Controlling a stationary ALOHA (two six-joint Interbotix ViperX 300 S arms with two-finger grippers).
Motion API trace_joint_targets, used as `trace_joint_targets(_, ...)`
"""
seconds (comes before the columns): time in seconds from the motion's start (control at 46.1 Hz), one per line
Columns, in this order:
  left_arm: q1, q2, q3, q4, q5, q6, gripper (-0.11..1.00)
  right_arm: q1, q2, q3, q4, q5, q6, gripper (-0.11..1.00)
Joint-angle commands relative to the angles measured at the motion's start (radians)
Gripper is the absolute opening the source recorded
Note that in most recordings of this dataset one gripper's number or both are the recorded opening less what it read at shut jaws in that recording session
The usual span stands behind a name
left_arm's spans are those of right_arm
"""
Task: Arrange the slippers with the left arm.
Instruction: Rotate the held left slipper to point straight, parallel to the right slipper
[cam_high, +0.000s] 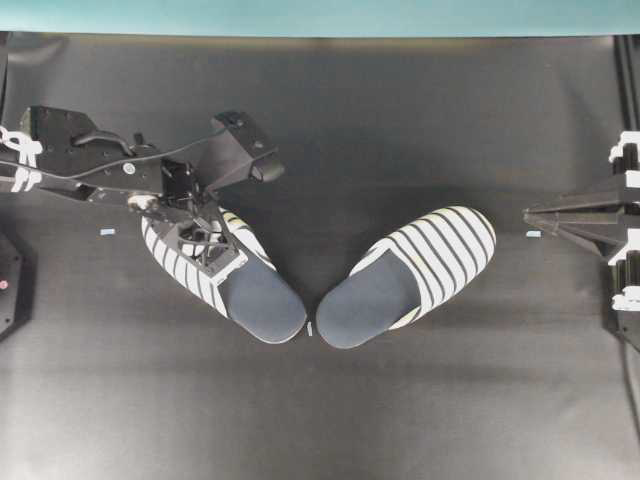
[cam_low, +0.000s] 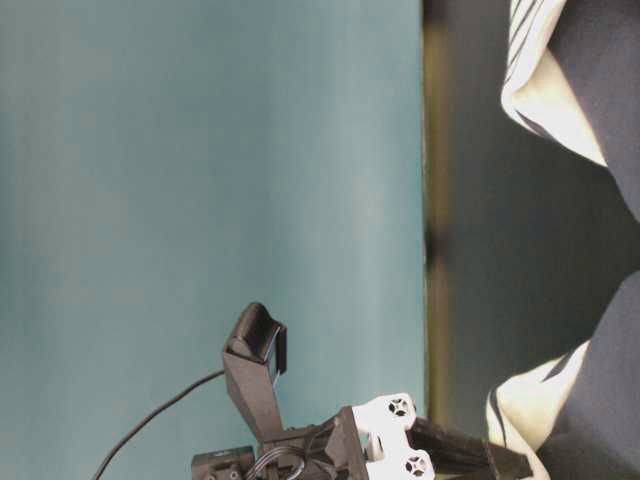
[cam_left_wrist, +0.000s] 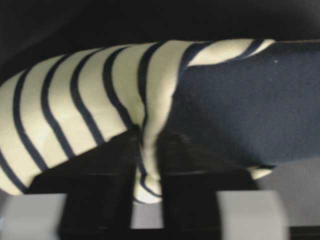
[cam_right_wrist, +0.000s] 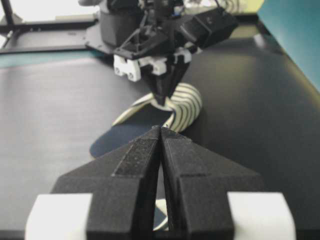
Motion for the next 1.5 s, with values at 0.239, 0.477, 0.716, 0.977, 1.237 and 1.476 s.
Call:
trace_joint_targets(0.239,-0.008,-0.040,-0.060,0.003,0.046,0.175,0.01,0.006,0.003,0.006,0.003,-0.014,0.005,0.00)
trace_joint_targets(0.477,-0.008,-0.063,-0.164,0.003,0.008,0.448,0.01,0.006,-0.008,0.009,0.003,-0.015,0.005,0.00)
trace_joint_targets(0.716,0.020,-0.029,-0.225,0.005,0.002,0.511,0.01,0.006,-0.015,0.029,0.003,-0.014,0.005,0.00)
trace_joint_targets(0.977,0.029,-0.003,-0.249,0.006,0.003,0.511,0.01,0.006,-0.037,0.031,0.003,-0.014,0.005,0.00)
trace_joint_targets(1.237,0.023,0.046,-0.239,0.006,-0.003,0.512,0.01,0.005,-0.046,0.029,0.003,-0.015,0.003,0.00)
trace_joint_targets(1.476,0.018,0.083,-0.218,0.006,-0.091,0.505,0.01,0.003,-0.046,0.040,0.003,-0.017,0.005,0.00)
